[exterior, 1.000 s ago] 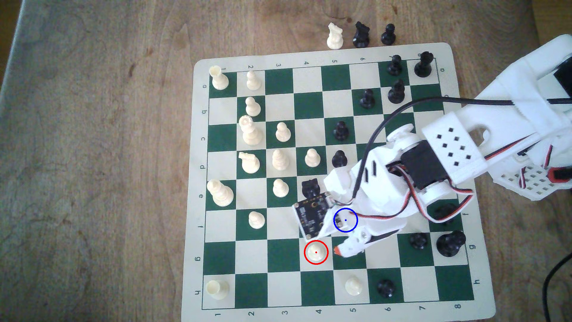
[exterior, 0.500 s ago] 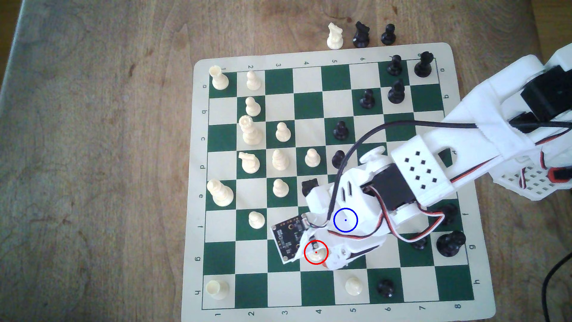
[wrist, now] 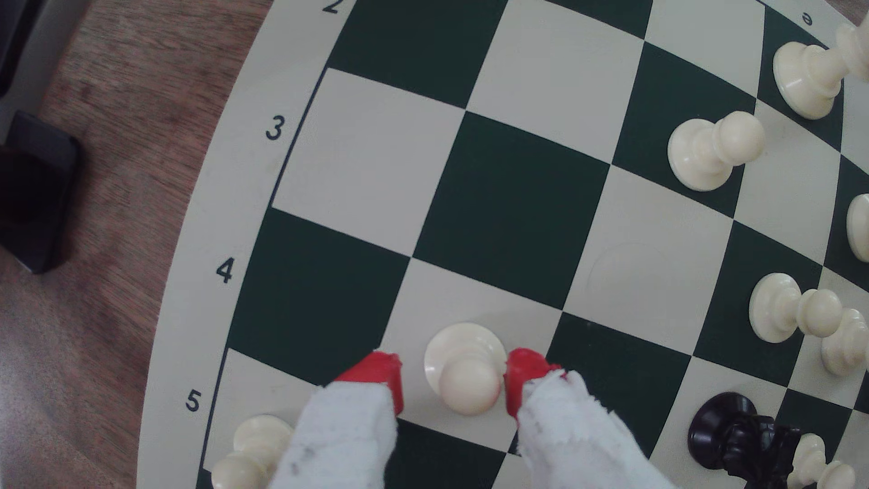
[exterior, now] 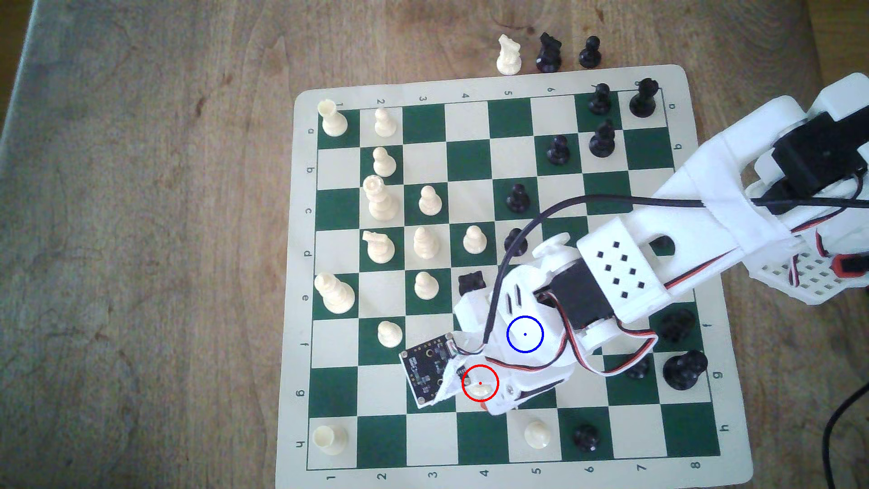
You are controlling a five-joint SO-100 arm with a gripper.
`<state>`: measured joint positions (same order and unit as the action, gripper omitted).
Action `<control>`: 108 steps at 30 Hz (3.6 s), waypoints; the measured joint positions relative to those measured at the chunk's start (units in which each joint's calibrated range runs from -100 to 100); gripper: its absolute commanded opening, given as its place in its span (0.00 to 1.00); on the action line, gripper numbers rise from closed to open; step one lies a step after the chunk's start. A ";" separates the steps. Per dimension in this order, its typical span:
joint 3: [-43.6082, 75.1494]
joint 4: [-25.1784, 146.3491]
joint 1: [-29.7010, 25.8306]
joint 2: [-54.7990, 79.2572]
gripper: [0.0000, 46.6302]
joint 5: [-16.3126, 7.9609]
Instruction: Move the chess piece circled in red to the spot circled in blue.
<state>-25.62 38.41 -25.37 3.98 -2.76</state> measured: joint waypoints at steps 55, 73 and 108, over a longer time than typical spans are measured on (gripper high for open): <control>-26.75 -2.31 3.54 -25.14 0.01 -0.59; -26.84 -3.59 3.54 -21.20 0.01 -0.59; -37.51 3.51 4.94 -40.72 0.36 -3.08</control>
<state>-63.13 41.91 -20.43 -36.74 -5.84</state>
